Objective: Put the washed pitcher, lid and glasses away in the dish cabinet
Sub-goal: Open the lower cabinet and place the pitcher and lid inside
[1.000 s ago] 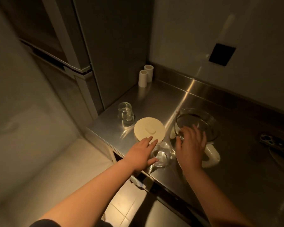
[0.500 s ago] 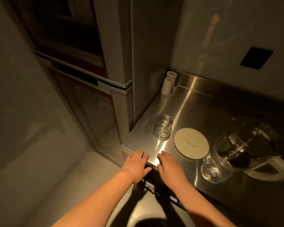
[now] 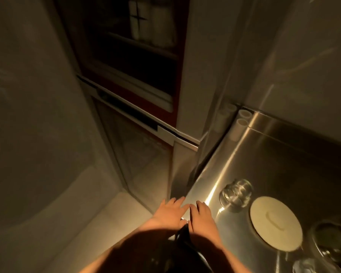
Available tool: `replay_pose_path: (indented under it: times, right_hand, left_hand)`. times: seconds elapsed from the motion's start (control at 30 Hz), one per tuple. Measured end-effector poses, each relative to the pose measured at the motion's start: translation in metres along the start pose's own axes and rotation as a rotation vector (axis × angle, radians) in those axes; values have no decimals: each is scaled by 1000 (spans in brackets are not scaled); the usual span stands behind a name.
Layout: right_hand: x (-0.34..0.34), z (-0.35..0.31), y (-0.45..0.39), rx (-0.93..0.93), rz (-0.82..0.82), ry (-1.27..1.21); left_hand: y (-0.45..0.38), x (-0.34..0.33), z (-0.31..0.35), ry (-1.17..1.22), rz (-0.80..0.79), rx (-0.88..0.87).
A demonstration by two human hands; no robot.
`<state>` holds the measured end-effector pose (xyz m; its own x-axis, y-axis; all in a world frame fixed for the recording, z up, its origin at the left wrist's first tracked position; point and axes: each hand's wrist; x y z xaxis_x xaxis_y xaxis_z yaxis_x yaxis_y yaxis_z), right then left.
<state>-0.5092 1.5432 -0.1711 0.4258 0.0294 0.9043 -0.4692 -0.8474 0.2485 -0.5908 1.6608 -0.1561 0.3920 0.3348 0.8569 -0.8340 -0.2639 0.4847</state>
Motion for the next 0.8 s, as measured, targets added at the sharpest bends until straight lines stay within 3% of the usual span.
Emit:
replay_pose_path:
  times: [0.13,0.2,0.33,0.47,0.67,0.8]
  right_hand:
    - [15,-34,-39,105,50,59]
    - [29,-62,-58,204,87,50]
    - [65,-126,-93,441,357,51]
    - [101,-188,-130,469,551,73]
    - [106,-241,-187,201,629,193]
    - [88,-263,-206,6,612,215]
  left_hand:
    - [-6,18,-57,-27,44,28]
    - [-4,31,-91,30,216,39]
    - [10,86,-152,99,697,60]
    - [23,150,-208,65,920,48]
    - [16,189,-270,29,921,-29]
    - [9,198,-297,-30,814,-73]
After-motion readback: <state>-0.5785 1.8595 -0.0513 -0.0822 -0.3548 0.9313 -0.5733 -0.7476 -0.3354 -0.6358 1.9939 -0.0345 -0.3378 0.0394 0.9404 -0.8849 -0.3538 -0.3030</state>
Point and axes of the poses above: each hand's wrist, its own y-axis away from the middle knuckle, its own x-axis out of the back of the hand, z = x × y, and after that the axes turned 3 degrees about x, right-handed
